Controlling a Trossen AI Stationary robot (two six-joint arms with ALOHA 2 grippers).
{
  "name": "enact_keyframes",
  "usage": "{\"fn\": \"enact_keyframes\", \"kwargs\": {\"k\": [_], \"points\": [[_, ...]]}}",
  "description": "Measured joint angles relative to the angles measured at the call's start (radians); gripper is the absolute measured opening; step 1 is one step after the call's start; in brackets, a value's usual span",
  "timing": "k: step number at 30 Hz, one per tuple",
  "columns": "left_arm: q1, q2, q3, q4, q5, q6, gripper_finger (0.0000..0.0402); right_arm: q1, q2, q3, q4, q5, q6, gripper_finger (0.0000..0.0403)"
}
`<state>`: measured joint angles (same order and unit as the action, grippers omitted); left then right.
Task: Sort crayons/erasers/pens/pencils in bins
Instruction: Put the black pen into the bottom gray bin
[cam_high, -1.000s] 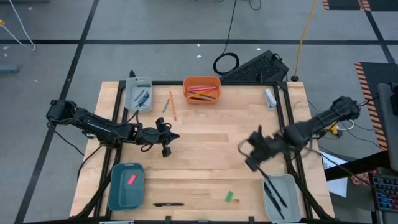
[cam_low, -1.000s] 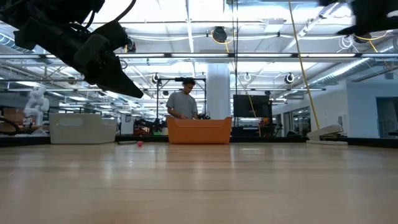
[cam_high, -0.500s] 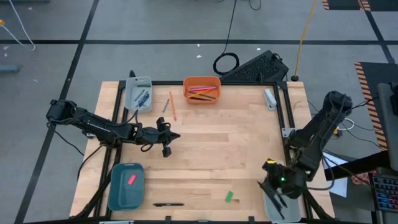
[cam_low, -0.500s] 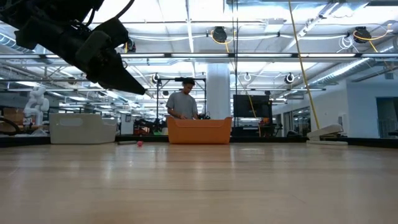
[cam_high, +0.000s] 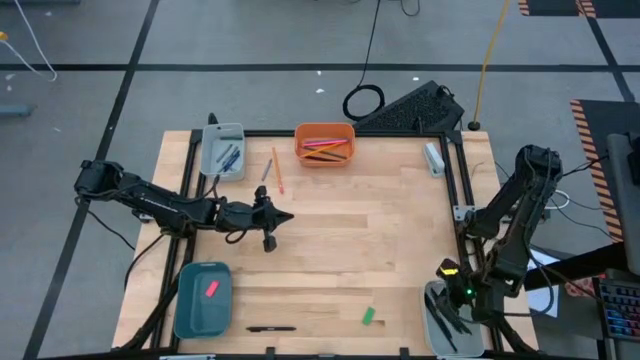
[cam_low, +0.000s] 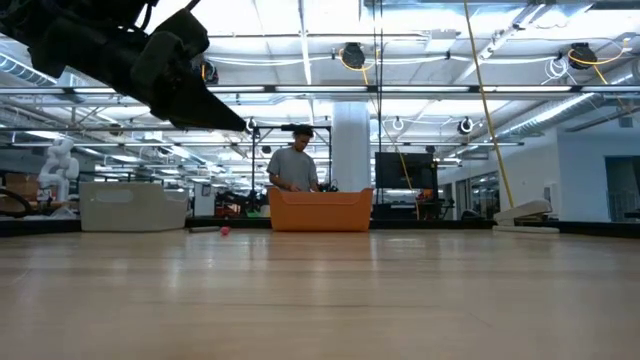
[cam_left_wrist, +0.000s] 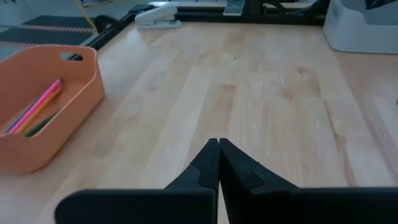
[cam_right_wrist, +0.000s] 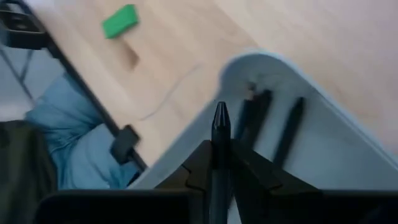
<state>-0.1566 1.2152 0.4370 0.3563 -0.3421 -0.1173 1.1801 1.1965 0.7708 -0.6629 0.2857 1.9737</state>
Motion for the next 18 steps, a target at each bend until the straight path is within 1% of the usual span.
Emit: {"fn": "enact_keyframes", "kwargs": {"k": [2,5,8,11,18], "points": [[0.000,0.000,0.000,0.010,0.000,0.008,0.0008,0.016,0.000,0.000,-0.027,-0.005,0.033,0.0041],[0.005,0.000,0.000,0.013,0.000,0.008,0.0004,0.026,0.000,0.000,-0.069,-0.052,0.076,0.0041],[0.014,0.000,0.000,0.013,0.000,-0.003,0.0004,0.027,0.008,0.000,-0.150,-0.080,0.112,0.0041],[0.019,0.000,0.000,0.012,0.000,-0.026,0.0008,0.025,0.016,-0.002,-0.200,-0.080,0.101,0.0041],[0.011,0.000,0.000,-0.022,0.000,-0.077,0.0006,0.024,0.016,-0.002,-0.207,-0.078,0.044,0.0047]]}}
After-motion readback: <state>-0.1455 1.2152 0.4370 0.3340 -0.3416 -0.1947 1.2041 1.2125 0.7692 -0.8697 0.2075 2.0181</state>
